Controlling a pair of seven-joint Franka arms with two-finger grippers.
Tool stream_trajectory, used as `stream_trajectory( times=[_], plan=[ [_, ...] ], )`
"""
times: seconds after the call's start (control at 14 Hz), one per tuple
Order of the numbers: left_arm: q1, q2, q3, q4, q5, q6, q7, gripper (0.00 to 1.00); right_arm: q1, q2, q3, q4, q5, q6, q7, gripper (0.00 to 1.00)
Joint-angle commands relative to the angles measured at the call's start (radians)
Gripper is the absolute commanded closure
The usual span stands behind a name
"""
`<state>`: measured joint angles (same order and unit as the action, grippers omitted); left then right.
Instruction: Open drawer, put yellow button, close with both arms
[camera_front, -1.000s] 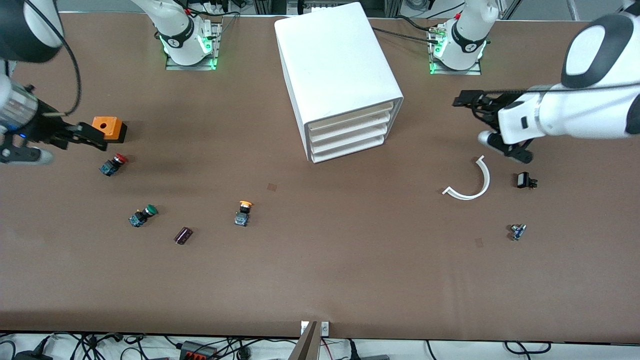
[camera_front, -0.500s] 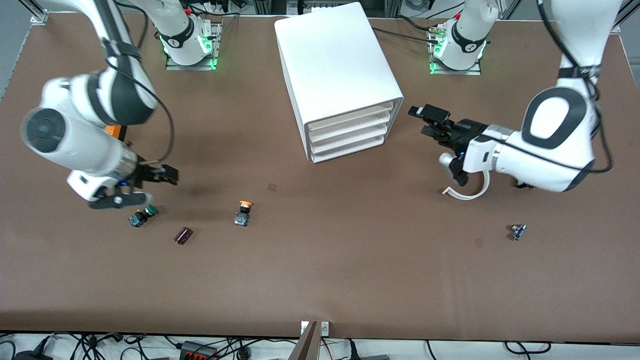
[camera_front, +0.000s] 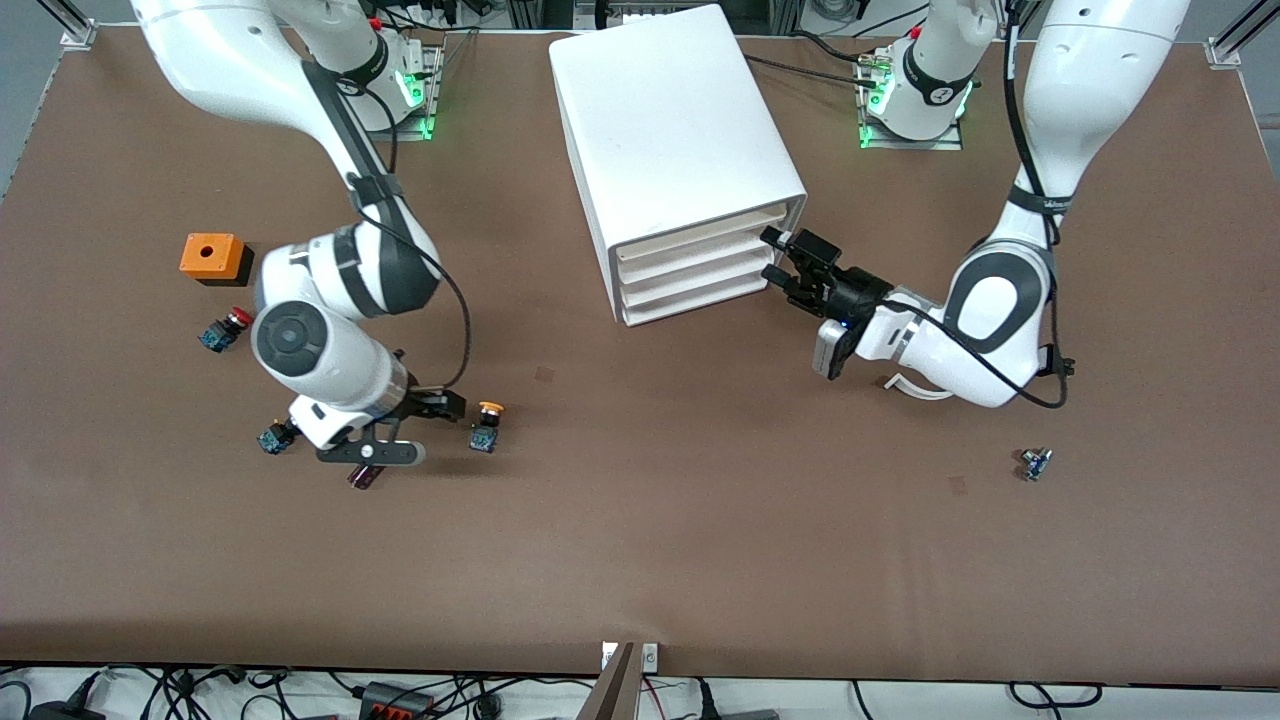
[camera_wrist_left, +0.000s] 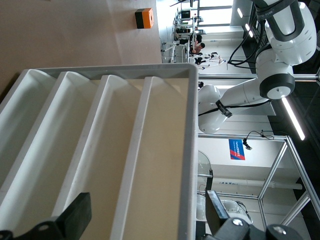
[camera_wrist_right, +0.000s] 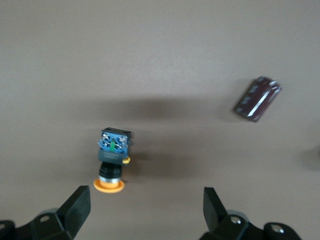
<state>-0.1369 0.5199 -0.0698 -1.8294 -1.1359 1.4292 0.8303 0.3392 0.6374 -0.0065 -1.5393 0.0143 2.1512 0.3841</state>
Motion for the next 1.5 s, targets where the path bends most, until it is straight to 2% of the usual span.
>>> stream_trajectory(
  times=[0.0,0.21,0.43,0.71,0.86,1.14,1.21,1.29,1.36,1.43],
  plan=[
    [-0.009,-0.015,-0.008,-0.065,-0.05,0.039,0.082,0.02,0.049,0.076,-0.004,0.07,0.007,0.005,0.125,0.0],
    [-0.023,-0.005,-0.022,-0.116,-0.097,0.042,0.136,0.07,0.083,0.123,-0.006,0.09,0.007,0.038,0.205,0.0],
    [-0.046,-0.005,-0.022,-0.163,-0.117,0.077,0.225,0.18,0.072,0.134,-0.006,0.084,0.007,0.039,0.2,0.0],
    [-0.067,-0.005,-0.022,-0.183,-0.122,0.077,0.233,0.52,0.063,0.159,-0.007,0.082,0.009,0.05,0.206,0.0],
    [-0.067,-0.005,-0.022,-0.183,-0.122,0.077,0.233,0.74,0.063,0.177,-0.007,0.082,0.009,0.084,0.208,0.0],
    [-0.058,-0.001,-0.019,-0.157,-0.117,0.079,0.222,0.9,0.063,0.208,-0.007,0.084,0.038,0.136,0.208,0.0],
    [-0.055,0.02,-0.016,-0.13,-0.117,0.079,0.214,0.9,0.063,0.209,-0.007,0.084,0.039,0.139,0.205,0.05],
    [-0.053,0.041,-0.01,-0.101,-0.116,0.079,0.213,0.9,0.063,0.208,-0.009,0.084,0.041,0.139,0.199,0.17],
    [-0.052,0.072,-0.007,-0.07,-0.113,0.077,0.213,0.9,0.061,0.205,-0.01,0.082,0.042,0.131,0.19,0.35],
    [-0.049,0.096,-0.004,-0.039,-0.111,0.077,0.213,0.9,0.052,0.203,-0.01,0.081,0.042,0.128,0.185,0.57]
  ],
)
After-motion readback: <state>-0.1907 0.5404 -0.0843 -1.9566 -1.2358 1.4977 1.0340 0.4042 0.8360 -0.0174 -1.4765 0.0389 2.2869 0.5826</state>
